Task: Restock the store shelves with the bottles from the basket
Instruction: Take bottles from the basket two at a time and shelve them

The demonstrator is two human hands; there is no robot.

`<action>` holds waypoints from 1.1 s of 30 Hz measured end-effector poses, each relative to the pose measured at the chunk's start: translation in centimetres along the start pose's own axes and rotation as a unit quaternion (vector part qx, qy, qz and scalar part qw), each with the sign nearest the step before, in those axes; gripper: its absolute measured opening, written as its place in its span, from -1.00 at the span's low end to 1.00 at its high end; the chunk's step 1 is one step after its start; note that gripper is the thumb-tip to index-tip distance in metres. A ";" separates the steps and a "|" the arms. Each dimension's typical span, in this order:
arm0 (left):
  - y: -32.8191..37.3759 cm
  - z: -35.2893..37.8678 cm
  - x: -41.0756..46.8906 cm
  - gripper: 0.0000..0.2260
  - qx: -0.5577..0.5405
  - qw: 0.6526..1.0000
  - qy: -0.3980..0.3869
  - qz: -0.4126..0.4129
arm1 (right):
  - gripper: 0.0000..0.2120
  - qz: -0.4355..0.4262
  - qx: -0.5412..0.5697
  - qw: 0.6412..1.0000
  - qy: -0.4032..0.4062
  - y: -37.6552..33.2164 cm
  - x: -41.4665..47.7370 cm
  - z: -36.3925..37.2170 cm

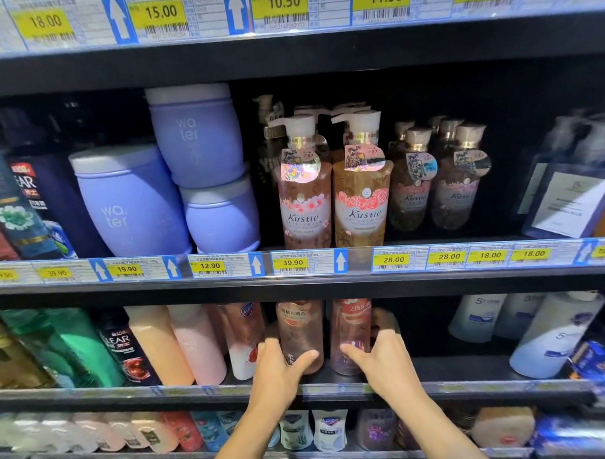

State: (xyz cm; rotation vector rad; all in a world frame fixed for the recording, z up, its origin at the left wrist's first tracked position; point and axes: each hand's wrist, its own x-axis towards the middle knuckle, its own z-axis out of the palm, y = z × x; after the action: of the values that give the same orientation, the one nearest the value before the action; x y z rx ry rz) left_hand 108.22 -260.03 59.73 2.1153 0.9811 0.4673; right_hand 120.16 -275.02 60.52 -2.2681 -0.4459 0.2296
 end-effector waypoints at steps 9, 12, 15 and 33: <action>0.0 0.2 -0.4 -0.54 -0.011 1.000 0.010 0.004 | -0.53 0.006 0.000 1.000 -0.029 0.5 0.1 -0.3; -0.3 0.4 -0.8 -0.55 0.010 1.000 0.015 0.018 | -0.51 -0.017 -0.028 0.999 -0.035 0.2 -0.5 -1.3; -0.5 0.5 -1.3 -0.58 0.048 0.998 0.018 0.040 | -0.52 -0.045 -0.085 0.994 -0.041 -0.1 -1.3 -2.7; 1.6 4.0 -9.6 -0.22 0.384 0.916 0.060 0.102 | -0.28 -0.247 -0.320 0.912 -0.074 6.3 -4.6 -6.2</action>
State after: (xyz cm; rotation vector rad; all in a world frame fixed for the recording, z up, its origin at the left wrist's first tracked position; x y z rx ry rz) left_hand 105.21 -270.00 58.21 2.9448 1.1415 0.3420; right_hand 119.28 -284.91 60.06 -2.6644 -1.3132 -0.0172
